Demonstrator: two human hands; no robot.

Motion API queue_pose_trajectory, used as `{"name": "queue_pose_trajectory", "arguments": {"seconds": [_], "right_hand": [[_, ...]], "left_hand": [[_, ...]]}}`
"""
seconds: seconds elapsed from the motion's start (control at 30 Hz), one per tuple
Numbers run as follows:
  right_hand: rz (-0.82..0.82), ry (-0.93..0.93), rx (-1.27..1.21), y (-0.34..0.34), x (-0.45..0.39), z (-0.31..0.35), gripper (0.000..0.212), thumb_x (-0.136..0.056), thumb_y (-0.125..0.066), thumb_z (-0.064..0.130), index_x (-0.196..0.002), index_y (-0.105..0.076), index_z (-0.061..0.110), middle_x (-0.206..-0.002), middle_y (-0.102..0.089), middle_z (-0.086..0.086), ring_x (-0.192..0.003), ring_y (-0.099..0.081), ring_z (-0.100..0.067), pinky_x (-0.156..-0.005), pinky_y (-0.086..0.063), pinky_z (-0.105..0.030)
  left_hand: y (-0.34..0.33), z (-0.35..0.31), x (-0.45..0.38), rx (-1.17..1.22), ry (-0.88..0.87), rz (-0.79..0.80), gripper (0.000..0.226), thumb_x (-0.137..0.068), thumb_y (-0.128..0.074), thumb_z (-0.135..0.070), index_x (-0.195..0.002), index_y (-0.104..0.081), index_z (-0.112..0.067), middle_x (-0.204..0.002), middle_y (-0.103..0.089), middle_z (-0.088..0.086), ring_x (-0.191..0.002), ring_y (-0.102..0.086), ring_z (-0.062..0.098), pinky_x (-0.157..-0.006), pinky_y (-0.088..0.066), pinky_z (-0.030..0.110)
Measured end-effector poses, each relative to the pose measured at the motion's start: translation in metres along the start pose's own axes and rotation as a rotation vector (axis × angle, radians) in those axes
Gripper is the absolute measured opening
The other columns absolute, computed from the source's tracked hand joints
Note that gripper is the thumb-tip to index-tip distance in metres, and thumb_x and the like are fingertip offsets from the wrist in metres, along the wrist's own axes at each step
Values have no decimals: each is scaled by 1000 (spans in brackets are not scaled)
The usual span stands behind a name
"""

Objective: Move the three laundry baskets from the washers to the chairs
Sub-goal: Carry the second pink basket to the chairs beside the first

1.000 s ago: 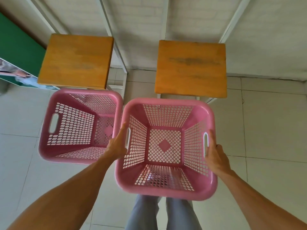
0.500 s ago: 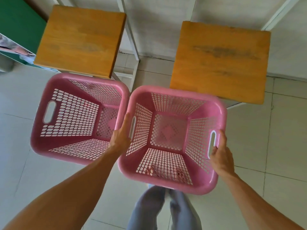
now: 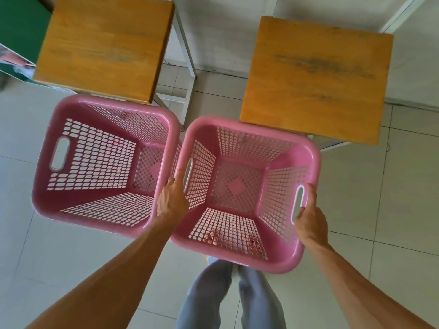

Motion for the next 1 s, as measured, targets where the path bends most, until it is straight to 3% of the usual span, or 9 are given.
{"name": "queue_pose_trajectory", "arguments": {"seconds": [0.1,0.17,0.33,0.57,0.7,0.73,0.8,0.87,1.0], "right_hand": [[46,-7,45,-4,-12,-3,77,-102,-46,6,-161,-7,36,-87,-61,-19,-57,-51,-25,-52,-38,-30],[69,-21,63,-5,-16,-6,78,-102,-45,6,-160,-3,38,-88,-58,-17,-55,-49,-20,-47,-34,-28],[112,-44,96,-18,-25,-15,93,-98,-49,2,-157,6,47,-109,-61,-24,-62,-56,-24,-45,-35,-28],[220,-33,178,-20,-29,-17,101,-98,-54,5,-157,16,47,-121,-56,-22,-64,-53,-19,-48,-42,-30],[257,-37,102,-14,-12,-2,88,-102,-50,10,-161,8,39,-142,-38,-22,-73,-57,-20,-56,-49,-30],[241,-25,75,-10,-3,3,84,-103,-49,11,-162,4,35,-146,-36,-21,-77,-59,-21,-59,-52,-30],[184,31,22,2,18,16,79,-102,-50,10,-163,-4,31,-155,-34,-17,-102,-66,-30,-77,-60,-40],[169,87,-26,14,44,26,75,-101,-50,10,-162,-11,27,-159,-36,-12,-122,-61,-33,-92,-58,-47],[159,65,-98,48,108,37,63,-104,-49,13,-160,-21,18,-152,-49,-11,-124,-62,-30,-98,-56,-43]], "left_hand": [[-7,-3,8,-49,35,47,97,-82,-53,14,-159,-12,-28,-141,-51,19,-108,-65,36,-77,-61,50],[-16,-5,17,-82,72,108,92,-83,-53,11,-158,-14,-27,-149,-35,24,-128,-52,43,-90,-56,55],[-22,-7,21,-46,176,131,90,-82,-54,11,-156,-19,-26,-153,-27,27,-135,-43,47,-100,-50,58],[-23,-10,22,-34,181,171,77,-82,-55,9,-150,-33,-20,-141,-40,27,-123,-53,48,-97,-52,58],[-16,-19,39,35,140,196,82,-76,-55,6,-148,-32,-23,-145,-43,23,-123,-55,44,-92,-56,55],[-12,-24,43,54,114,190,88,-72,-55,4,-149,-27,-27,-146,-44,20,-124,-54,42,-90,-56,56],[-6,-36,56,79,61,184,95,-70,-58,0,-151,-19,-32,-146,-46,15,-128,-51,40,-89,-57,57],[3,-56,75,71,11,190,92,-72,-61,-6,-150,-19,-32,-145,-47,11,-130,-50,38,-88,-57,56],[30,-114,127,6,-147,205,85,-76,-63,-4,-147,-22,-27,-140,-48,14,-124,-53,35,-89,-57,54]]}}
Point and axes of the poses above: each hand's wrist, its own x-axis away from the middle knuckle, its own y-axis out of the back of the hand, z = x × y, the point moved 9 cm from there along -x, towards the middle knuckle
